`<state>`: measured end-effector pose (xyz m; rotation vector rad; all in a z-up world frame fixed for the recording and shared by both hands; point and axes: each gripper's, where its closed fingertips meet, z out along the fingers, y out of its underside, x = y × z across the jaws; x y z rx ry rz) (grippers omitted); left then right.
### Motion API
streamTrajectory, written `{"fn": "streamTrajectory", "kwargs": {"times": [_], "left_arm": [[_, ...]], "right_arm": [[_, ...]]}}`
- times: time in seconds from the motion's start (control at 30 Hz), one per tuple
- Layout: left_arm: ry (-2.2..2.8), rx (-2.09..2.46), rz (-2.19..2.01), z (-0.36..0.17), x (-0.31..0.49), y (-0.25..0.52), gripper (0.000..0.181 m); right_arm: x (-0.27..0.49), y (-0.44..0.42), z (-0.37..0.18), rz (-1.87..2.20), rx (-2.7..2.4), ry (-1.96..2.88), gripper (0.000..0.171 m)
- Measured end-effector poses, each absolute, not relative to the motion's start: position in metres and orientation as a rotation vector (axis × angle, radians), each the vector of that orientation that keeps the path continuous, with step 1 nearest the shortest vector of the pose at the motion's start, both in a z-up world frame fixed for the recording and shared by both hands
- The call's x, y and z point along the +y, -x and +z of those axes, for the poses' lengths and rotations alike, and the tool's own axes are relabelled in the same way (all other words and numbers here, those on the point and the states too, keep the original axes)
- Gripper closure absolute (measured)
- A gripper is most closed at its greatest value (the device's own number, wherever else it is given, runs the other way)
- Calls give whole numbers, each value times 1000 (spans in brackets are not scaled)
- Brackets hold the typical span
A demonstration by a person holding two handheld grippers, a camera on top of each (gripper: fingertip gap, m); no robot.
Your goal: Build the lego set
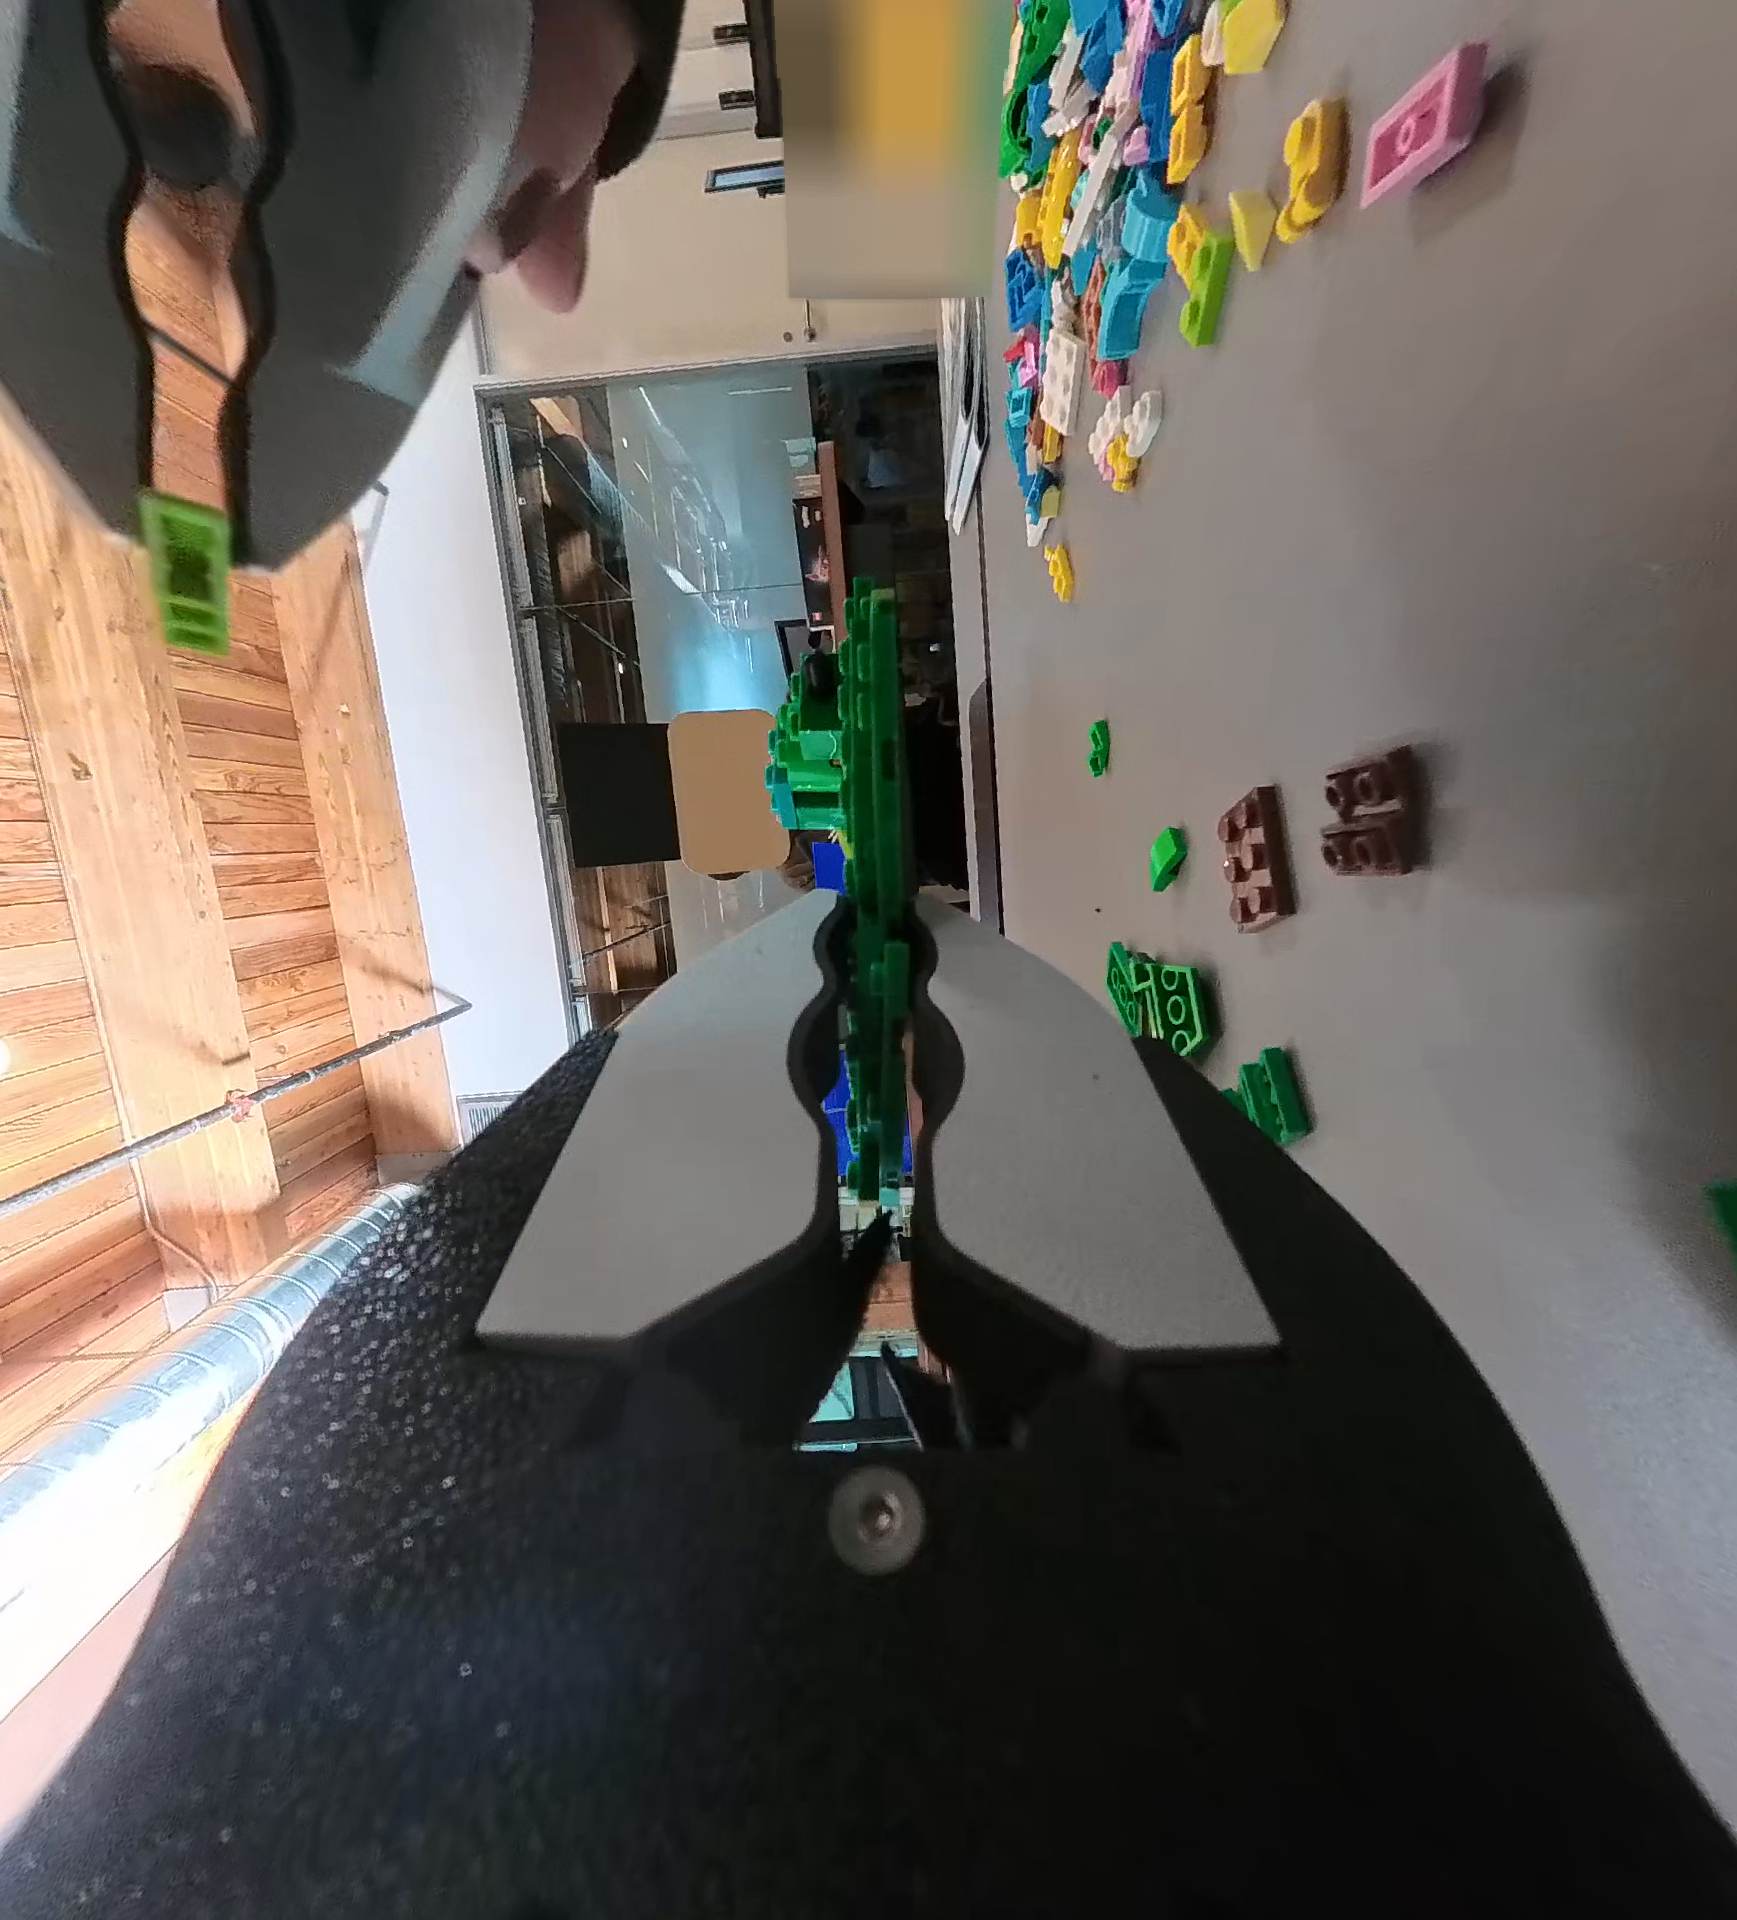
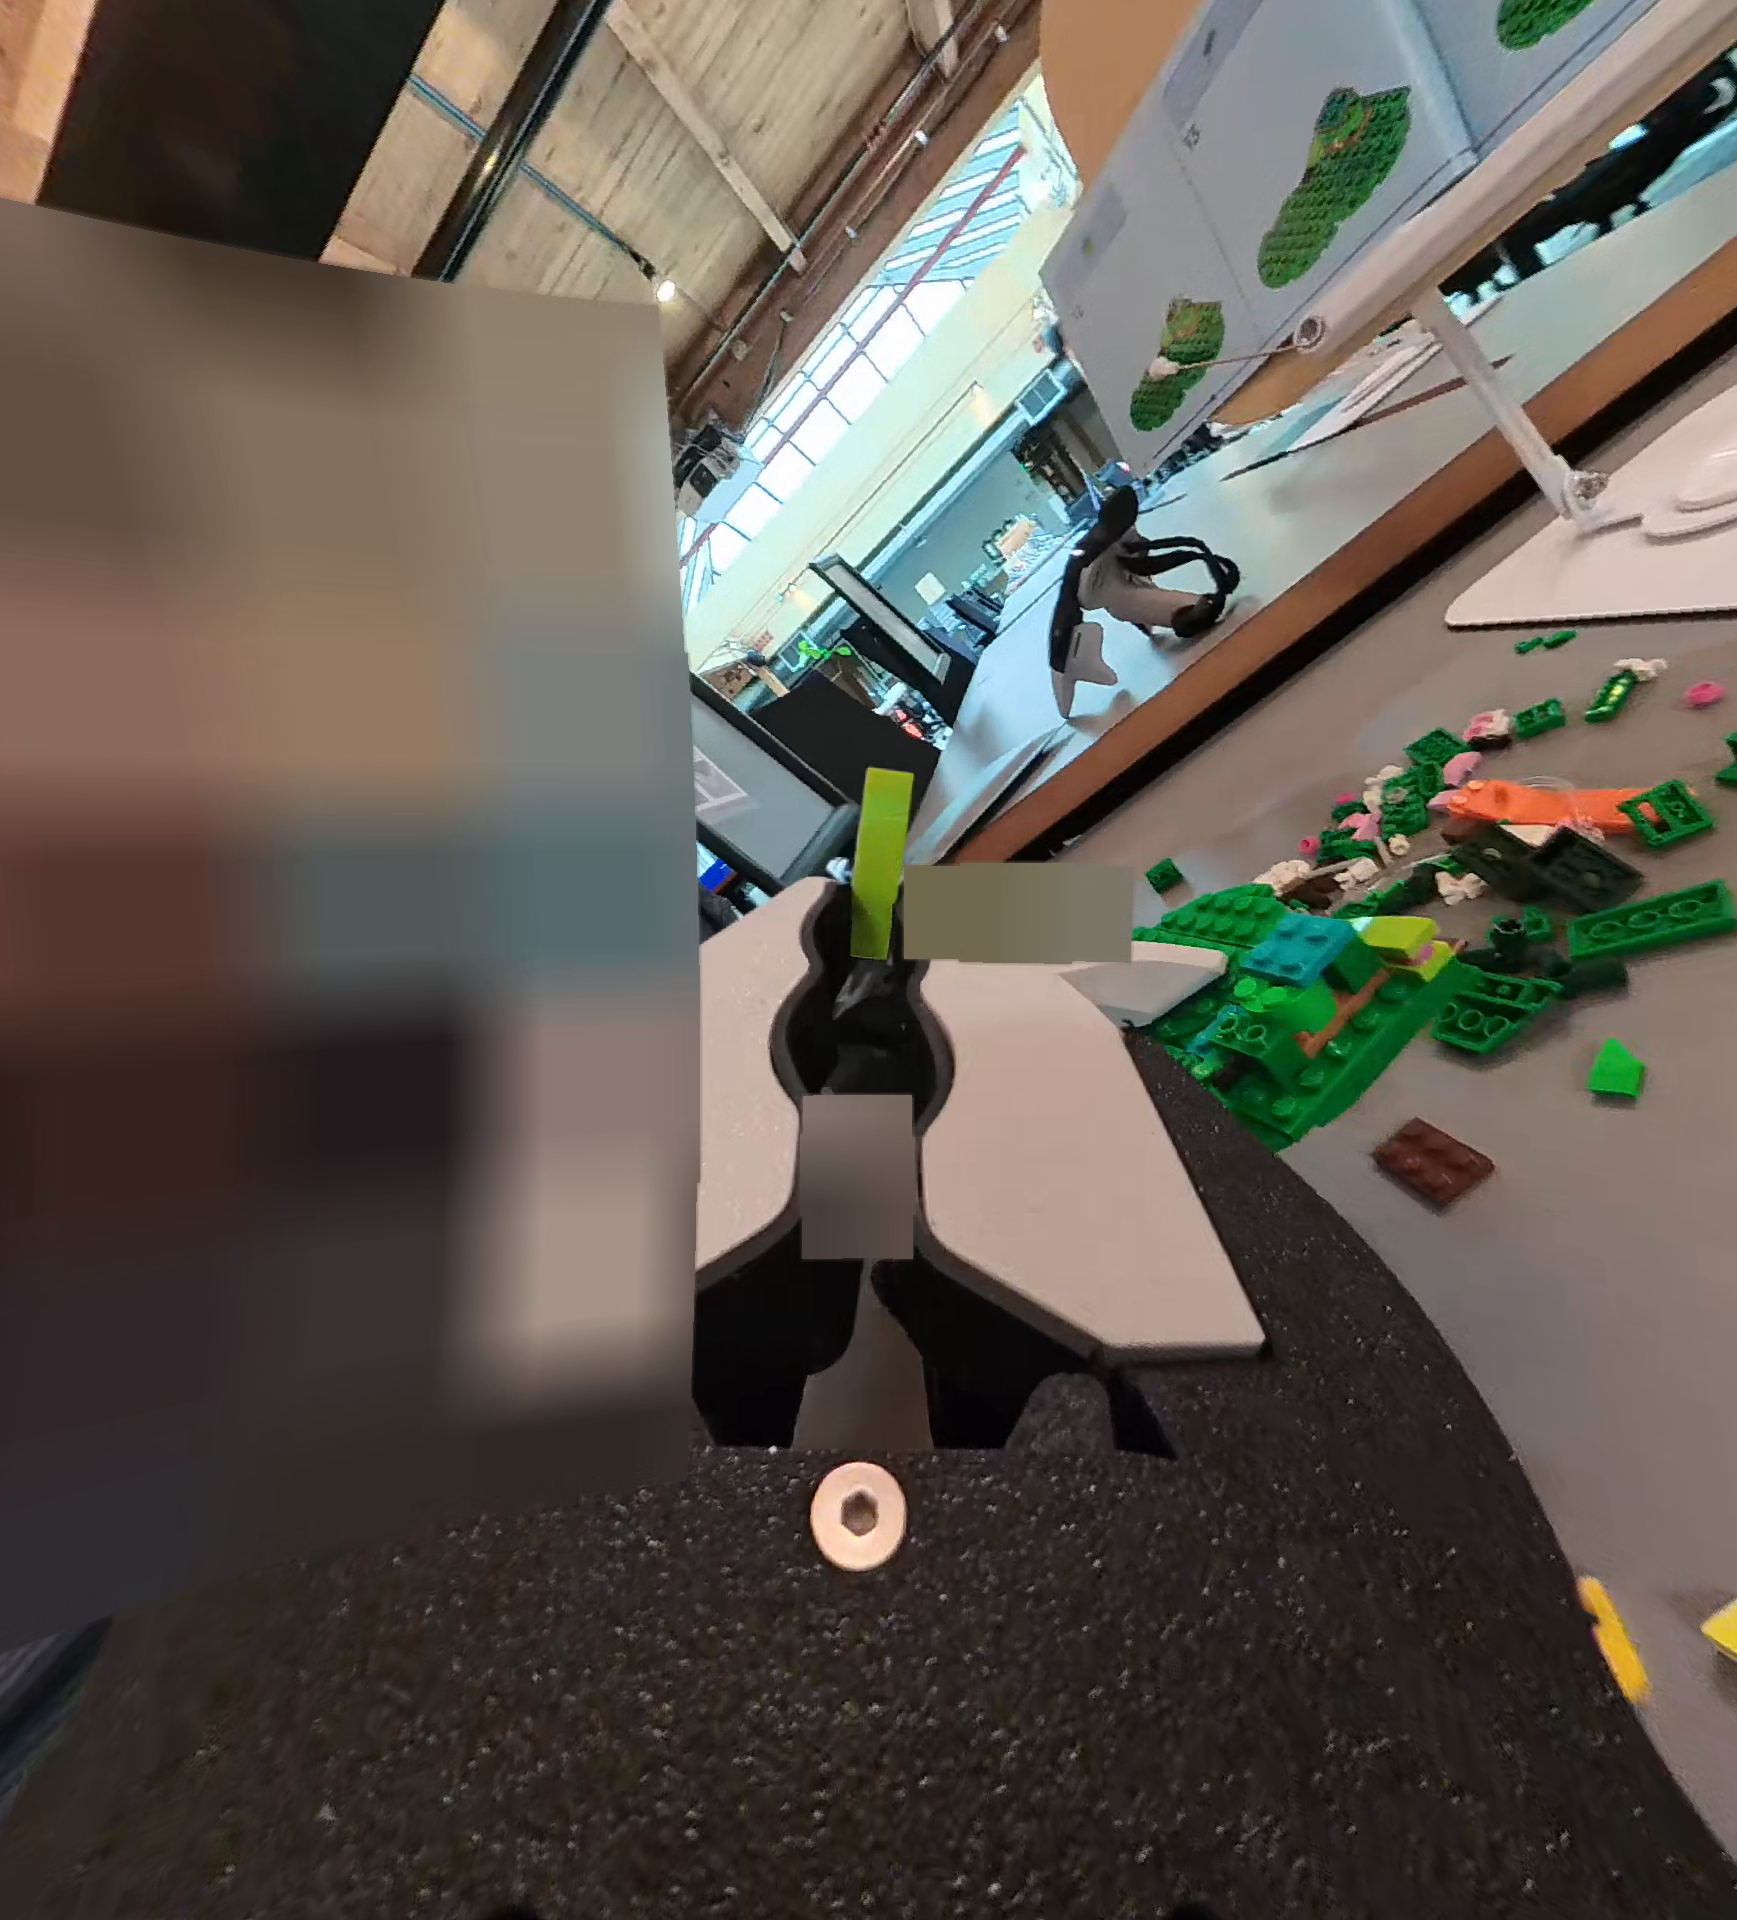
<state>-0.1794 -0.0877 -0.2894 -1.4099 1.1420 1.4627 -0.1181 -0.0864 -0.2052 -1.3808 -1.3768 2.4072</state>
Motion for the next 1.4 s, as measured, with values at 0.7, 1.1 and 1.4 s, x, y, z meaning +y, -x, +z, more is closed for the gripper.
{"fn": "streamTrajectory", "kwargs": {"times": [0.7, 1.1, 1.4], "left_arm": [[1565, 1003, 1555, -289, -86, 191, 173], [1537, 1033, 1556, -290, -85, 186, 174], [1520, 1041, 1559, -289, -85, 183, 174]], "right_arm": [[-62, 162, -277, 819, -1637, 1824, 164], [-61, 161, -280, 701, -1671, 1833, 164], [-60, 159, -281, 639, -1699, 1845, 161]]}}
